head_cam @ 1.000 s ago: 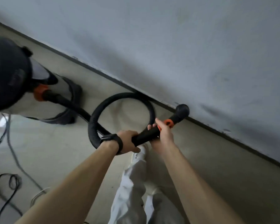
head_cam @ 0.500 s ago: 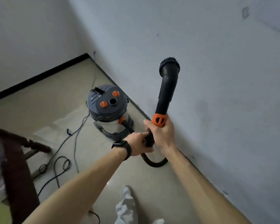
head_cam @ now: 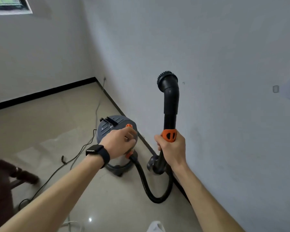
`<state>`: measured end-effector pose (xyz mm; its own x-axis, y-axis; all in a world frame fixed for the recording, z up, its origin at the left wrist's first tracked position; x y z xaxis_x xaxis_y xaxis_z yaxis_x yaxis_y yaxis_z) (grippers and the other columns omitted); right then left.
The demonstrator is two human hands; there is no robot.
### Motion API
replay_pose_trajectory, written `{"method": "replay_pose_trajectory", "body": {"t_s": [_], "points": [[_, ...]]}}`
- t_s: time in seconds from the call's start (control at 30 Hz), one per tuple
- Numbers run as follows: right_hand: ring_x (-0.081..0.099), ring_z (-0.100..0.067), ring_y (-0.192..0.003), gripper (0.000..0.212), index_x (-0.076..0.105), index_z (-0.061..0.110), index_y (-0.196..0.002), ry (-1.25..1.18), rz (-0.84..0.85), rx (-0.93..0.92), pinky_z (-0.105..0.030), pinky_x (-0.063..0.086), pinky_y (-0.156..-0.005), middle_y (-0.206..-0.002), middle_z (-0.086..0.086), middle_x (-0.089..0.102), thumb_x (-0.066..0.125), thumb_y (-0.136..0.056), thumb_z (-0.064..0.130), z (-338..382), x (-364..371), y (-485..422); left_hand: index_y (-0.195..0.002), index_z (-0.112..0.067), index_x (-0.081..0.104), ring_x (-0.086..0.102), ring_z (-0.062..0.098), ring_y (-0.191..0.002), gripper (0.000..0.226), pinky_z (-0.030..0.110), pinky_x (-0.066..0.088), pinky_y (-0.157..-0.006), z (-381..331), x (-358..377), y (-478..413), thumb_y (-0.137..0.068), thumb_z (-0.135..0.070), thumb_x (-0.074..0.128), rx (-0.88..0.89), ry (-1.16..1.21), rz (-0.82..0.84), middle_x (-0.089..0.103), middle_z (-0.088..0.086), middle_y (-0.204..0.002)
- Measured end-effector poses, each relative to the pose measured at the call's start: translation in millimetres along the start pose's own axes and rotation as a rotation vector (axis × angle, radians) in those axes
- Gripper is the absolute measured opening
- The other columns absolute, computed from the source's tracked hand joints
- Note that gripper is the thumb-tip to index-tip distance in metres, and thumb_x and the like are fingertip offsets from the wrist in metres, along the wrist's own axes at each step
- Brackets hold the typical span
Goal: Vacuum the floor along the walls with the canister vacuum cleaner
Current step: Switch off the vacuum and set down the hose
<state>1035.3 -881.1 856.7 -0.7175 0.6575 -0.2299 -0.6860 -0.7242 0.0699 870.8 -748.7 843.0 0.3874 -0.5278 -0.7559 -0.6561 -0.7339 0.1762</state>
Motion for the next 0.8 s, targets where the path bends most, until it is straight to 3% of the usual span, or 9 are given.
{"method": "replay_pose_trajectory", "body": {"t_s": [0.2,0.33,0.53,0.67,0.8], "points": [[0.058,-0.015,-0.055,0.021,0.062,0.009,-0.076,0.076,0.018,0.090,-0.025,0.055,-0.058,-0.064,-0.008,0.062,0.077,-0.087,0.017,-31.9,36.2,-63.1,-0.118,-0.039,0.060,0.061,0.007,-0.103,0.024,0.029,0.053,-0.086,61.7,-16.0,-52.2,-0.095,-0.036,0.056,-0.092,0.020,-0.072,0.067,-0.018,-0.113],[0.059,-0.018,-0.058,0.025,0.064,0.003,-0.081,0.172,0.070,0.174,-0.035,0.058,-0.062,-0.071,-0.017,0.065,0.077,-0.088,0.024,-72.2,78.0,-126.6,-0.118,-0.036,0.061,0.061,0.013,-0.106,0.026,0.032,0.052,-0.087,113.6,-13.0,-100.9,-0.093,-0.034,0.055,-0.204,-0.009,-0.069,0.067,-0.011,-0.118],[0.069,-0.025,-0.067,0.017,0.065,0.013,-0.081,0.305,0.153,0.356,-0.039,0.061,-0.067,-0.075,-0.011,0.072,0.076,-0.087,0.025,-145.4,148.9,-244.2,-0.129,-0.031,0.056,0.057,0.024,-0.114,0.034,0.037,0.050,-0.093,193.9,0.5,-184.8,-0.096,-0.035,0.053,-0.445,-0.054,-0.027,0.059,0.002,-0.129],[0.064,-0.013,-0.060,0.015,0.063,0.012,-0.092,0.309,0.154,0.493,-0.025,0.046,-0.057,-0.080,-0.012,0.070,0.074,-0.088,0.021,-190.8,191.2,-303.7,-0.136,-0.029,0.049,0.055,0.026,-0.117,0.039,0.037,0.049,-0.096,242.5,34.4,-228.0,-0.097,-0.033,0.052,-0.596,-0.008,0.042,0.053,0.006,-0.136],[0.070,-0.023,-0.080,0.022,0.063,0.020,-0.101,0.350,0.183,0.565,-0.032,0.052,-0.069,-0.089,-0.006,0.071,0.078,-0.085,0.022,-240.2,244.2,-344.4,-0.146,-0.027,0.039,0.046,0.027,-0.130,0.051,0.037,0.043,-0.105,293.4,80.9,-257.6,-0.096,-0.025,0.049,-0.626,0.011,0.099,0.041,0.004,-0.150]]}}
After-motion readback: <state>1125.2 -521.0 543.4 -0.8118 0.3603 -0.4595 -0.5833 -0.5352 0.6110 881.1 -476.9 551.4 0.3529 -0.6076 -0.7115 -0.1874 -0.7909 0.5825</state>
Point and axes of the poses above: each hand's wrist, its own y-axis away from the middle knuckle, its own x-axis out of the palm, z = x × y, the point moved 7 cm from there along -y, towards the middle knuckle
